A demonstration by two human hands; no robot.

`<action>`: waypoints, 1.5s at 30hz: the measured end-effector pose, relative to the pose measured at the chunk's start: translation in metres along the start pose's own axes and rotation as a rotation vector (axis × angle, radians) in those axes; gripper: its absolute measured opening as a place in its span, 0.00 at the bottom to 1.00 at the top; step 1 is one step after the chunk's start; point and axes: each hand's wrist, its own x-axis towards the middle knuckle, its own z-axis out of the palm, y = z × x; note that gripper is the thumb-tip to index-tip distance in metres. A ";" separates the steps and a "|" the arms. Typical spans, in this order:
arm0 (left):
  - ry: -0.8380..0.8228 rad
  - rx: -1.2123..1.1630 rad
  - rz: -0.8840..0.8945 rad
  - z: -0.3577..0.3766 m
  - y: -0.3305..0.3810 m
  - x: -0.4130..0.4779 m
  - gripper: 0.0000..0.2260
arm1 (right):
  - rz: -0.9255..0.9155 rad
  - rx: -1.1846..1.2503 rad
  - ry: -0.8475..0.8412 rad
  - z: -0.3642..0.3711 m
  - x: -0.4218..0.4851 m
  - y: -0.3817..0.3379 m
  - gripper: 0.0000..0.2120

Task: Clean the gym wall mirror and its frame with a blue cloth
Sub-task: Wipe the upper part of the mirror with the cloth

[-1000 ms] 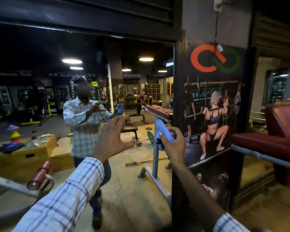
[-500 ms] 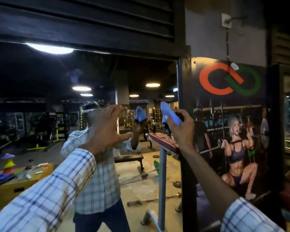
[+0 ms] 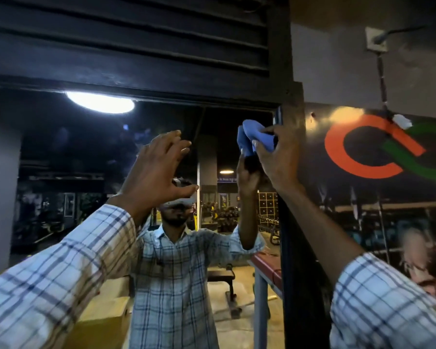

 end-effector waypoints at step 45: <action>0.021 0.090 0.002 0.001 -0.043 -0.009 0.43 | -0.014 -0.048 -0.108 0.007 -0.065 0.005 0.14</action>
